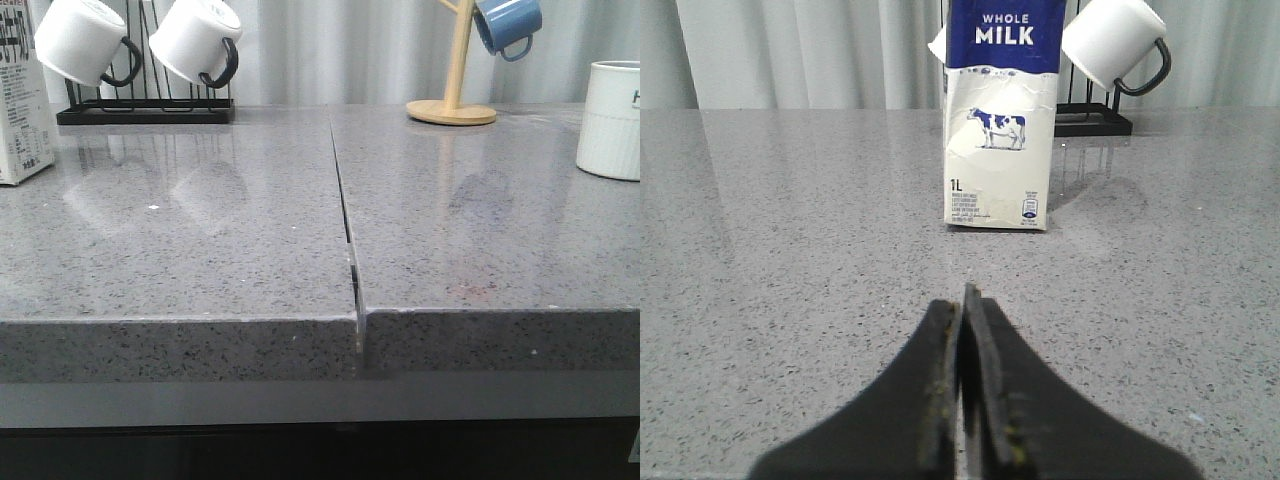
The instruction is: Place milk next to cup
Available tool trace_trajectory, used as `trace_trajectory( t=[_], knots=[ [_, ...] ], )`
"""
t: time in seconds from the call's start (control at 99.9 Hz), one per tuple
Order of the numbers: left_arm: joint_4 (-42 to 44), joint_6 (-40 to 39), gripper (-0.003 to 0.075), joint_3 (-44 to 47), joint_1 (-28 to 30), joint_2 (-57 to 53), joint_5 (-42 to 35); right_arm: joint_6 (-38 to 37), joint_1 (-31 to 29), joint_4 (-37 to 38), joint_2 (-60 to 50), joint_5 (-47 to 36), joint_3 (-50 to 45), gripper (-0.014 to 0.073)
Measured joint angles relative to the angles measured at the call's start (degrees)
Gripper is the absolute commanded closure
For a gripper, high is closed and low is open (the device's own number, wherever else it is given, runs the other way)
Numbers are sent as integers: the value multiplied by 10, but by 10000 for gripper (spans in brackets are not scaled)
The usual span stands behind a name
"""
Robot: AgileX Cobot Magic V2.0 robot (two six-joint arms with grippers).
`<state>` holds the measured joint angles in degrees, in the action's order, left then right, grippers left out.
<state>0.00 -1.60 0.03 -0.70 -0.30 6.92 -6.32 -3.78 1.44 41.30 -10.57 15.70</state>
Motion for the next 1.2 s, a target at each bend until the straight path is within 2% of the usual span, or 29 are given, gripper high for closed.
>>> trace_trajectory(
  t=[0.29, 0.591, 0.851, 1.201],
  knots=[
    [0, 0, 741, 0, 0, 0, 0, 0, -68, -3, 117, -92, 24, 286],
    [0, 0, 741, 0, 0, 0, 0, 0, -69, -3, 261, -163, 92, 286],
    [0, 0, 741, 0, 0, 0, 0, 0, -69, -3, 380, -194, 141, 286],
    [0, 0, 741, 0, 0, 0, 0, 1, -69, -3, 477, -221, 210, 286]
  ],
)
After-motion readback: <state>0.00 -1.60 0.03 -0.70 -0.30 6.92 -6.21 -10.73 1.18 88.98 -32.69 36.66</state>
